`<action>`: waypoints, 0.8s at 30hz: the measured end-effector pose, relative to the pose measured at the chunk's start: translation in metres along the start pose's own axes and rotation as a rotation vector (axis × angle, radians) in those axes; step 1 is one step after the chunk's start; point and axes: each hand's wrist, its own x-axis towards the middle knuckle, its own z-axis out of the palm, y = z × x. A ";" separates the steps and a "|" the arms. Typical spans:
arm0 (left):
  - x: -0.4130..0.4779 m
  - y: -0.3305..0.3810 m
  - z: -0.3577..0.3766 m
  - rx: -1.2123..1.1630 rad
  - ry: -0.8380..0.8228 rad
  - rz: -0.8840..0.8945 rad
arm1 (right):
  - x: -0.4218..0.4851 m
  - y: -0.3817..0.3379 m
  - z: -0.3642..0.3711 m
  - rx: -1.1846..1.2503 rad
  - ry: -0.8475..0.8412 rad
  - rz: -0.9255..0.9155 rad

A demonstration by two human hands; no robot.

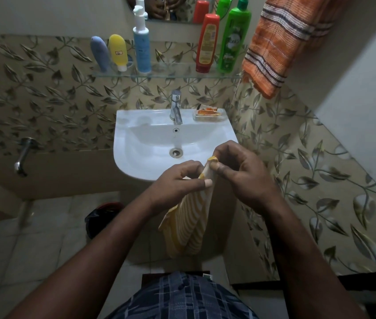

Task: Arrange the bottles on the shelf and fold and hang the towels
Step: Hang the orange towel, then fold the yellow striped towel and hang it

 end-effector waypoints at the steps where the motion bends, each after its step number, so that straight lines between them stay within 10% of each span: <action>1: 0.001 -0.001 -0.001 -0.018 0.022 -0.003 | 0.001 0.001 0.000 0.012 -0.004 -0.009; 12: 0.009 0.017 0.005 0.409 0.035 0.104 | 0.008 0.014 -0.011 -0.035 0.052 0.000; 17: 0.021 0.008 0.015 0.907 -0.291 -0.072 | 0.013 0.021 -0.014 -0.058 0.062 0.007; 24: 0.023 0.008 0.030 -0.183 0.094 -0.065 | 0.016 0.029 -0.024 -0.017 0.014 0.003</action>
